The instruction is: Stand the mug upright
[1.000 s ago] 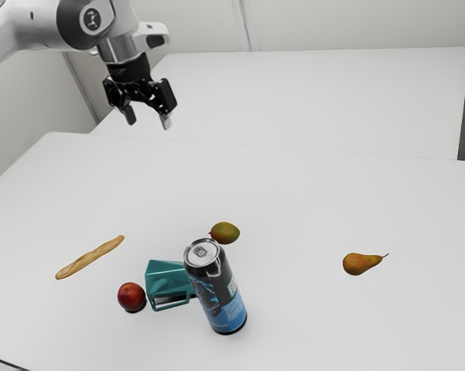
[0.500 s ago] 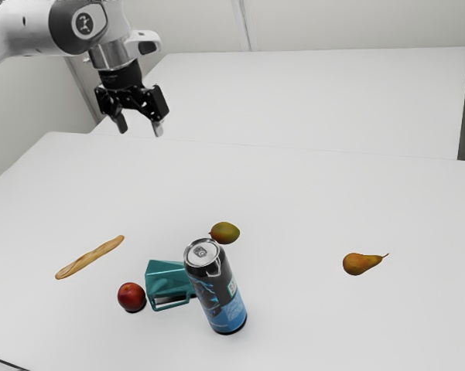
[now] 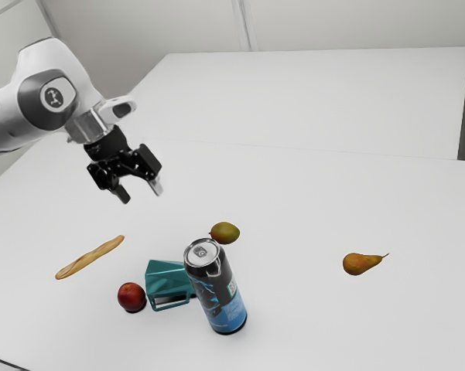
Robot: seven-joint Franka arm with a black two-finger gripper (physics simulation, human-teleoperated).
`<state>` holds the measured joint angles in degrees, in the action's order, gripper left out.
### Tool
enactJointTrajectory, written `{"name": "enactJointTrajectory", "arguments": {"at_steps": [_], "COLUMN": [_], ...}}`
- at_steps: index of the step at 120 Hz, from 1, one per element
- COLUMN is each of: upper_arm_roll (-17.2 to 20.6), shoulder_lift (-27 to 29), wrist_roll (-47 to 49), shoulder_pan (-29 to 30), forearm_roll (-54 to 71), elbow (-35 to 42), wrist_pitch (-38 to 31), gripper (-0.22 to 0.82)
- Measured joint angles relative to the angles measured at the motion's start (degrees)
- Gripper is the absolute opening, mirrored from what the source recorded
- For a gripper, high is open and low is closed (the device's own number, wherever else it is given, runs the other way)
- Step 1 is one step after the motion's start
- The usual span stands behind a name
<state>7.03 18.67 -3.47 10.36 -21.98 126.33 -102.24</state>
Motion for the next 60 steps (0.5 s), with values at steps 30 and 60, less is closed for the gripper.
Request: {"name": "enactJointTrajectory", "arguments": {"at_steps": [30,60], "upper_arm_roll": [-0.3,-0.5], "shoulder_lift": [3.5,2.6], "wrist_roll": [-6.1,-13.9], "shoulder_pan": [3.6,9.0], "forearm_roll": [-11.0,-15.3], "elbow": [13.5,19.7], "wrist_pitch": [-8.4,-11.5], "gripper": [0.6,0.6]}}
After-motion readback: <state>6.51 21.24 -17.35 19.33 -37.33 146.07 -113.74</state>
